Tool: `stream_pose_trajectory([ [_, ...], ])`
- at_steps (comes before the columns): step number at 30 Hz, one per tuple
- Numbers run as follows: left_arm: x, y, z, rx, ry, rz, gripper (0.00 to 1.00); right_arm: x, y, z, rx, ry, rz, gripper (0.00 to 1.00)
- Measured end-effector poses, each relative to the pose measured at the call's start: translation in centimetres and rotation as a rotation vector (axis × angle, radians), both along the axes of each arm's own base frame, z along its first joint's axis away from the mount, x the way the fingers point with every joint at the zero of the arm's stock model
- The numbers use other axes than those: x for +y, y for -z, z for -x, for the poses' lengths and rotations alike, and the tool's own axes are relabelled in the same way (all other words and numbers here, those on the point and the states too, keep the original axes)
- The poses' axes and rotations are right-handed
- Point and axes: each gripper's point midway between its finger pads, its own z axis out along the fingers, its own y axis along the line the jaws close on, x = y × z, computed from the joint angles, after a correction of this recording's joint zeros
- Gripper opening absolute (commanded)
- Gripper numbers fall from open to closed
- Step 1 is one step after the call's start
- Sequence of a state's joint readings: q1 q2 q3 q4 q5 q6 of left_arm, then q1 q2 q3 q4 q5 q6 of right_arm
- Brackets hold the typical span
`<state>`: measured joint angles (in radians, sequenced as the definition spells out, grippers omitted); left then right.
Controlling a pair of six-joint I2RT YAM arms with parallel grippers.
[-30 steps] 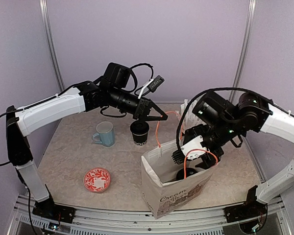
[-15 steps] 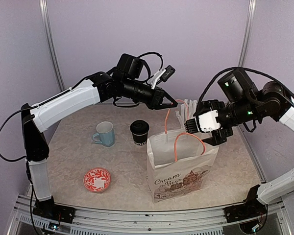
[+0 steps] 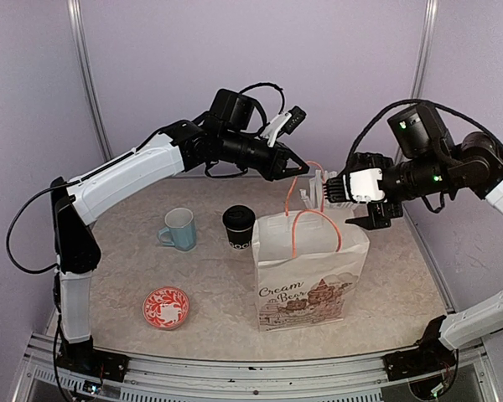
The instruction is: Pack the takeout coffee
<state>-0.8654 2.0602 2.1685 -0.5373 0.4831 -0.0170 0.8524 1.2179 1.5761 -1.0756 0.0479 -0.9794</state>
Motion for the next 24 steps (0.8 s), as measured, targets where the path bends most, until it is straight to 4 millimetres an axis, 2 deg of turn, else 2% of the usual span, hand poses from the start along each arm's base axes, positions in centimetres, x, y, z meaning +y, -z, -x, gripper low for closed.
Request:
stream_pose_trajectory([
  [2, 0.0, 0.2, -0.2, -0.001, -0.008, -0.005, 0.0, -0.2, 0.0, -0.2, 0.001, 0.008, -0.003, 0.85],
  [3, 0.0, 0.2, -0.2, -0.002, -0.011, -0.006, 0.03, -0.2, 0.0, -0.3, 0.0, 0.013, -0.004, 0.86],
  [8, 0.1, 0.3, -0.3, -0.011, -0.013, -0.011, 0.37, -0.6, -0.2, -0.9, 0.0, 0.033, -0.015, 0.86],
  [11, 0.1, 0.4, -0.3, -0.029, -0.016, -0.021, 0.5, -1.3, -0.4, -1.8, 0.009, 0.061, -0.037, 0.86],
  [15, 0.8, 1.0, 0.0, -0.064, -0.058, -0.081, 0.69, -3.3, -1.2, -4.2, 0.022, 0.136, -0.092, 0.86],
  [18, 3.0, 1.5, 1.3, -0.093, -0.092, -0.151, 0.79, -5.0, -1.3, -6.0, 0.035, 0.195, -0.137, 0.85],
  [19, 4.4, 1.4, 1.8, -0.109, -0.118, -0.179, 0.83, -5.6, -1.1, -6.5, 0.045, 0.215, -0.152, 0.85],
  [22, 7.9, 0.0, 2.4, -0.165, -0.204, -0.221, 0.93, -7.0, -0.2, -7.6, 0.097, 0.27, -0.202, 0.85],
  [24, 10.7, -1.5, 1.9, -0.198, -0.288, -0.229, 0.96, -8.3, 0.3, -8.6, 0.128, 0.323, -0.249, 0.85],
])
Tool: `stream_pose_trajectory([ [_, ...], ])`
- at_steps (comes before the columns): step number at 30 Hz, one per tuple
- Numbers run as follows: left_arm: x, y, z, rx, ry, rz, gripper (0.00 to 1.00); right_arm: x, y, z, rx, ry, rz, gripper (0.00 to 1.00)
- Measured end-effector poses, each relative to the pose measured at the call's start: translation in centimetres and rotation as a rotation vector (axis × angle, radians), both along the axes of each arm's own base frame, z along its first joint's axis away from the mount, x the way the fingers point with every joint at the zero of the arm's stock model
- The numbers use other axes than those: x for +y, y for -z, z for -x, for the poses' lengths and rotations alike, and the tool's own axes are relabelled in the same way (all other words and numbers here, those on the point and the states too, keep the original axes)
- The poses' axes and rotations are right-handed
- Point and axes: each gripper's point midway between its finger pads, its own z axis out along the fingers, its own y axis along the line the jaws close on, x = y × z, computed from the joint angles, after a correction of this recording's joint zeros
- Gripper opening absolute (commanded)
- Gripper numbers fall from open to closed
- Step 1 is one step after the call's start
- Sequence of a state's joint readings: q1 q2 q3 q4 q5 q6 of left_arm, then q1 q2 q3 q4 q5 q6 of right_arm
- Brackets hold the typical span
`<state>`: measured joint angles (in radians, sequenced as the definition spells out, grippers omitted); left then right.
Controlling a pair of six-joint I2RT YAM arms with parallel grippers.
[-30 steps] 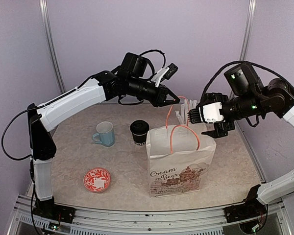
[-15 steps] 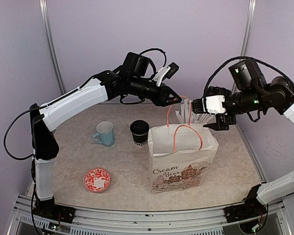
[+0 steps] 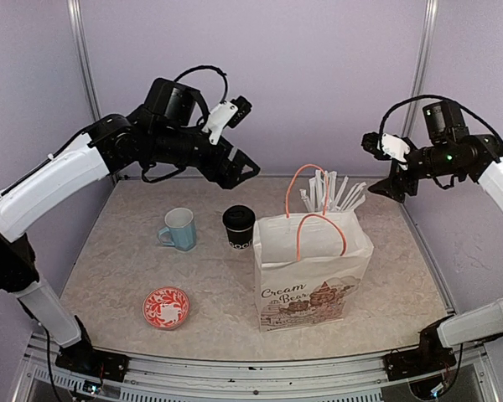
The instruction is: Pack the takeout coffee
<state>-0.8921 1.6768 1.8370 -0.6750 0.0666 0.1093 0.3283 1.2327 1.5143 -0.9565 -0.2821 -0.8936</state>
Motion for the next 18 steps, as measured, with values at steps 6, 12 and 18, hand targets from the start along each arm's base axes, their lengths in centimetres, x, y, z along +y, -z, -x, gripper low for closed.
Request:
stream_pose_trajectory([
  [6, 7.0, -1.8, -6.2, -0.039, -0.277, 0.019, 0.9, -3.5, 2.6, -3.0, 0.053, 0.163, -0.123, 0.85],
  [12, 5.6, 5.4, -11.6, 0.065, -0.342, -0.078, 0.9, -3.6, 7.0, -2.6, 0.151, 0.217, -0.198, 0.84],
  [18, 4.6, 14.3, -13.3, 0.215, -0.352, -0.228, 0.89, -3.3, 6.4, -2.2, 0.137, 0.244, -0.286, 0.84],
])
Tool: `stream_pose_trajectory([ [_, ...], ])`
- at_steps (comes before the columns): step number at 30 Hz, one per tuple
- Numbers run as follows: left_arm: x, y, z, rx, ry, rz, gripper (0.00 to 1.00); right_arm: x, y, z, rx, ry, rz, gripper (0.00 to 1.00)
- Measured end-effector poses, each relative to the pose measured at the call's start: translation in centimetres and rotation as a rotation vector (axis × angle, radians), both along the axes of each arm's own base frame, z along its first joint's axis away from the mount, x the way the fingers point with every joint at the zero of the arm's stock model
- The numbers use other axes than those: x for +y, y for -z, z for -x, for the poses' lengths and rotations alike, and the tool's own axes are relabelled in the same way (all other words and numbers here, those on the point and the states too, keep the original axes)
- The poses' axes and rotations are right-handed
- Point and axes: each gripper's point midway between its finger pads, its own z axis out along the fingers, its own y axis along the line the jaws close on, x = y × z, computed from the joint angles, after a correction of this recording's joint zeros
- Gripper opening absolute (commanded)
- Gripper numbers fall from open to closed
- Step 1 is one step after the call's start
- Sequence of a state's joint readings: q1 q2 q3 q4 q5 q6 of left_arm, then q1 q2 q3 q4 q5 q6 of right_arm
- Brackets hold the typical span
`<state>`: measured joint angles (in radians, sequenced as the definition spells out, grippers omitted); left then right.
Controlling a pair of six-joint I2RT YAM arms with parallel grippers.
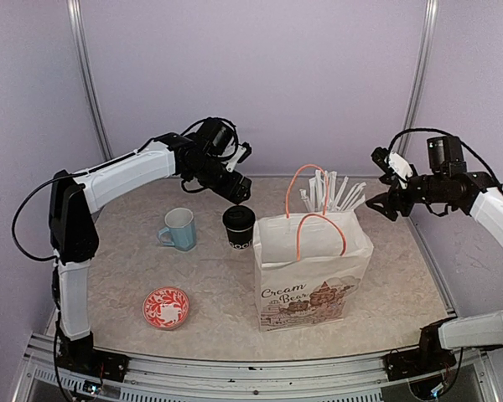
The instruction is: Pack the takeout coffee
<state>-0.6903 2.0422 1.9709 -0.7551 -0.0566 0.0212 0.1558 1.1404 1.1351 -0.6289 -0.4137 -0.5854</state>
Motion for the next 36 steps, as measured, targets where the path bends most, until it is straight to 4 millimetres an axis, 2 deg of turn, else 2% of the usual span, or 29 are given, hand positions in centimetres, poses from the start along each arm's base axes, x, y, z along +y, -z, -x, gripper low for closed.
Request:
stream_pose_trajectory([
  [2, -0.1, 1.8, 0.0, 0.039, 0.002, -0.022, 0.89, 0.1, -0.2, 0.2, -0.008, 0.007, -0.021, 0.84],
  [5, 0.0, 3.1, 0.4, 0.08, 0.006, -0.039, 0.86, 0.2, 0.0, 0.2, -0.007, 0.014, -0.041, 0.84],
  [13, -0.9, 2.8, 0.3, 0.103, -0.006, -0.016, 0.82, 0.6, 1.1, 0.1, 0.034, 0.006, -0.069, 0.85],
  [20, -0.9, 5.3, 1.7, 0.173, 0.005, -0.078, 0.82, 1.0, 1.8, 0.0, 0.064, -0.008, -0.084, 0.85],
  [26, -1.5, 6.0, 2.5, 0.19, 0.021, -0.095, 0.78, 1.2, 2.0, 0.0, 0.077, -0.018, -0.091, 0.85],
  [36, -1.6, 7.0, 2.1, 0.197, 0.016, -0.109, 0.74, 1.4, 2.0, 0.1, 0.08, -0.028, -0.098, 0.85],
])
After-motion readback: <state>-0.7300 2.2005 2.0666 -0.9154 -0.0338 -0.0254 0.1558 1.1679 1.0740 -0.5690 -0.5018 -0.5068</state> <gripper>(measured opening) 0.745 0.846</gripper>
